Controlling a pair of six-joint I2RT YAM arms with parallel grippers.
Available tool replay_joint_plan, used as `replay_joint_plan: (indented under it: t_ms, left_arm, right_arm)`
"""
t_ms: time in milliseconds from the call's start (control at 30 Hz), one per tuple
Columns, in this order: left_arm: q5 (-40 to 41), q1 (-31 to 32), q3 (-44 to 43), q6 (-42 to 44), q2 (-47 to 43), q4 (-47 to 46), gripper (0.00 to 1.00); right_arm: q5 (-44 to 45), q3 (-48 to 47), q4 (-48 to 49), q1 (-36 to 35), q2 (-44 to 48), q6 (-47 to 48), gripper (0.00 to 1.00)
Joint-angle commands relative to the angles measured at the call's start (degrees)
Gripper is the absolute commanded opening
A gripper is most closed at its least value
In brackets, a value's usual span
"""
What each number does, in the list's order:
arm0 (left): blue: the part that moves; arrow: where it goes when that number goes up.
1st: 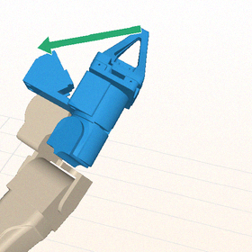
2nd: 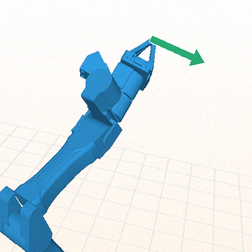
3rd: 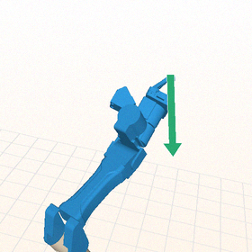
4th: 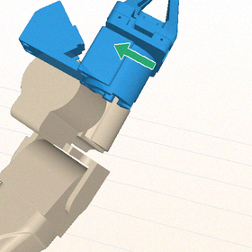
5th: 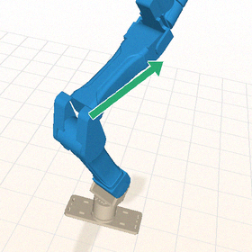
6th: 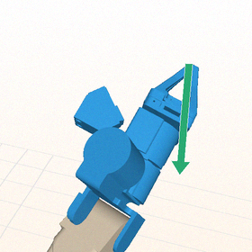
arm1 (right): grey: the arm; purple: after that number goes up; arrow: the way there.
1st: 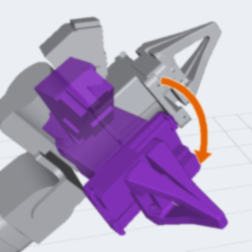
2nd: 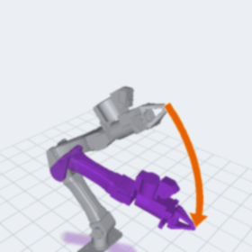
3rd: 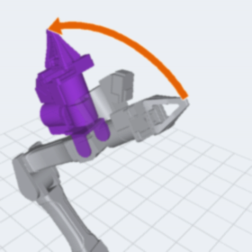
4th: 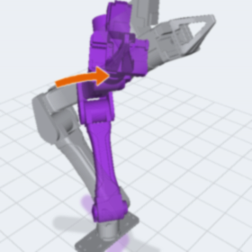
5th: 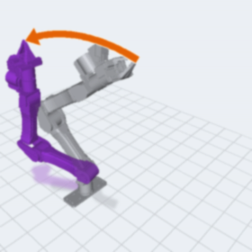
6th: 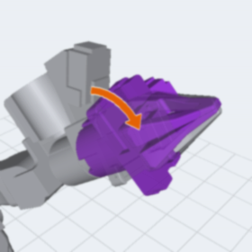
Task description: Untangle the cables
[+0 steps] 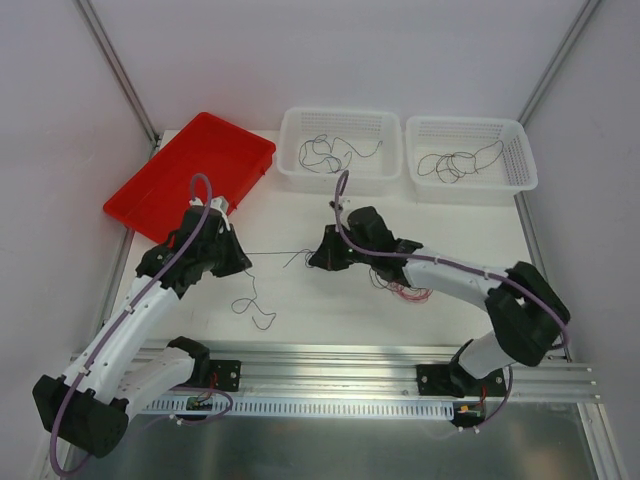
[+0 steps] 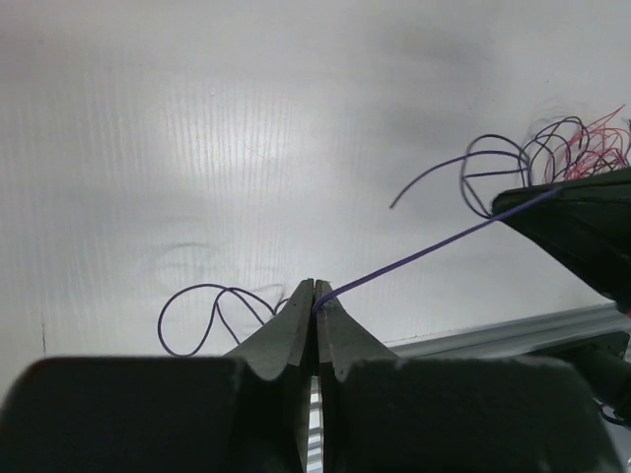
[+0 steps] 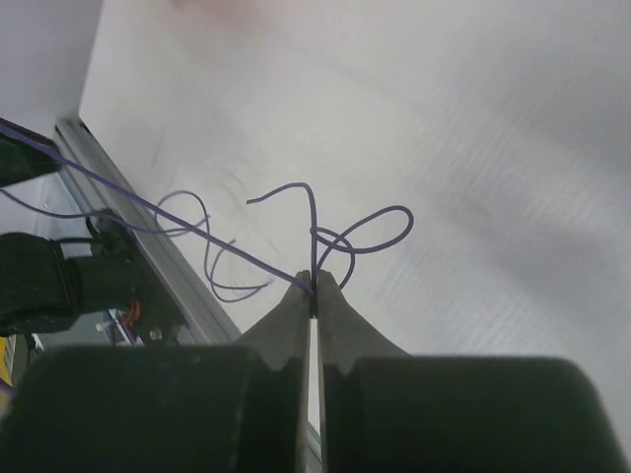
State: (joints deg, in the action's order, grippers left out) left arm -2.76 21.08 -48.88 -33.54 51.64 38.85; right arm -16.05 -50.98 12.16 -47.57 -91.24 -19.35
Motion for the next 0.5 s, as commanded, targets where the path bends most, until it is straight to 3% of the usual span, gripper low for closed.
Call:
replay_joint_plan:
  t_ms: [0,300,367,467]
  left_arm:
    - [1.55,-0.25,-3.94,0.67,0.92,-0.09,0.0]
    - [-4.52,-0.25,-2.27,-0.74,2.15,-3.16,0.0]
    - [-7.06,-0.08,-0.96,-1.17,2.76,-4.57,0.0]
    - [-11.12,2.9,2.11,-3.1,5.31,-8.78,0.0]
  right_arm:
    - [10.33,1.59,-11.8,1.87,9.4,0.37,0.01]
    - [13.32,0.27,-24.36,1.87,12.85,0.29,0.01]
    - [19.36,-0.95,-33.81,1.87,13.02,-2.08,0.01]
    - [24.84,0.44,-39.74,1.96,15.39,-2.71,0.01]
